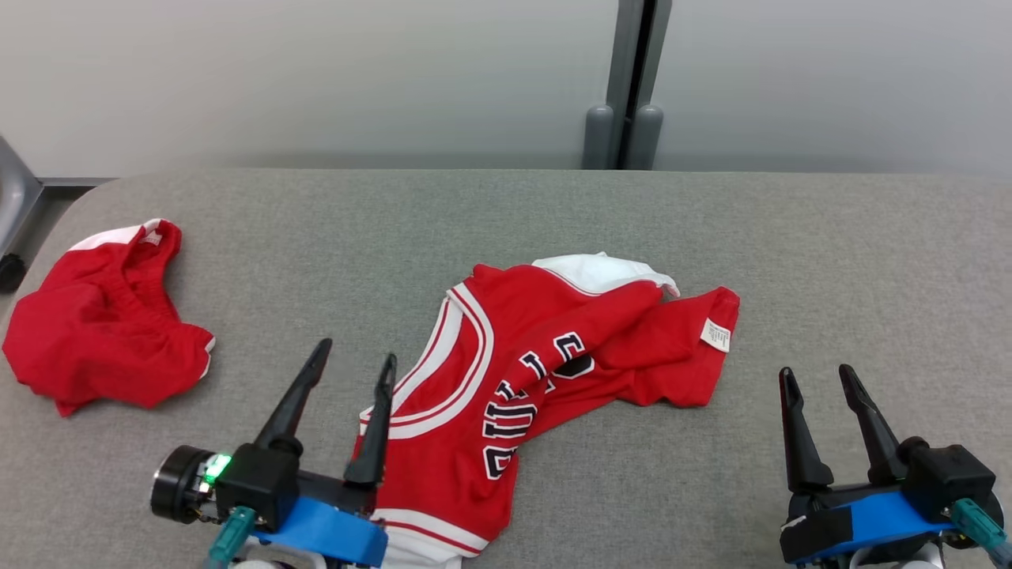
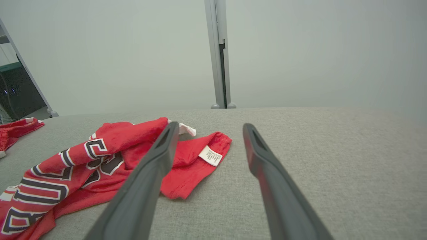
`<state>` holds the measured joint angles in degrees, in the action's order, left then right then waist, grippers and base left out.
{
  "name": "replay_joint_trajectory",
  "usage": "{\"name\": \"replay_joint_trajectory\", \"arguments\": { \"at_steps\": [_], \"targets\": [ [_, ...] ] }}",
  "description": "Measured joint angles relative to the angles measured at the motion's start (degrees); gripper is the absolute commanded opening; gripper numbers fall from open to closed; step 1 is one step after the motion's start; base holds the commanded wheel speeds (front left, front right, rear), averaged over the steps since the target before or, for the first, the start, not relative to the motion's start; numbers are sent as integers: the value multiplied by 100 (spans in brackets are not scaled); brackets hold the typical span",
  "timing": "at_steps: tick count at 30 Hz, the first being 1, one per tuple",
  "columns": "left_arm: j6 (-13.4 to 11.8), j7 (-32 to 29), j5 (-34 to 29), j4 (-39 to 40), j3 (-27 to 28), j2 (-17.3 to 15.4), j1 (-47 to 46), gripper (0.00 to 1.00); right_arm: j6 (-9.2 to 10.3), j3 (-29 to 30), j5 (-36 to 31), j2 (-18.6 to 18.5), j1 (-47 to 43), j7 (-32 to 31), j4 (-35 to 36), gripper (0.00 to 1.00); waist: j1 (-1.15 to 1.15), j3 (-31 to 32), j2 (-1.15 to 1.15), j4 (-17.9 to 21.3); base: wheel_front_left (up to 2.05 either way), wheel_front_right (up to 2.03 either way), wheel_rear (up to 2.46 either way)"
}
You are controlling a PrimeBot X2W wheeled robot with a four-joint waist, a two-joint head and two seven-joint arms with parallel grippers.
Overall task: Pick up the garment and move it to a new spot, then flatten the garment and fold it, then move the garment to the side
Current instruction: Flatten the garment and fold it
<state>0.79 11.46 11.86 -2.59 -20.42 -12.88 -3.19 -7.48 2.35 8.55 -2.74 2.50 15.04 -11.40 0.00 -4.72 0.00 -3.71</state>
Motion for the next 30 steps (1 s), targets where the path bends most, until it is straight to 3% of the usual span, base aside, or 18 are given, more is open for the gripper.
{"name": "replay_joint_trajectory", "arguments": {
  "at_steps": [12, 30],
  "targets": [
    [-74, -77, 242, -938, 325, -123, -498, 100, 0, 15, -46, 0, 89, 0, 21, 100, 0, -206, 0, 421, 0, 0, 0],
    [213, -555, 489, -3093, 122, -111, -741, 100, 0, 21, -40, 0, 215, 0, 26, 100, 0, -437, 0, 692, 0, 0, 0]
  ]
}}
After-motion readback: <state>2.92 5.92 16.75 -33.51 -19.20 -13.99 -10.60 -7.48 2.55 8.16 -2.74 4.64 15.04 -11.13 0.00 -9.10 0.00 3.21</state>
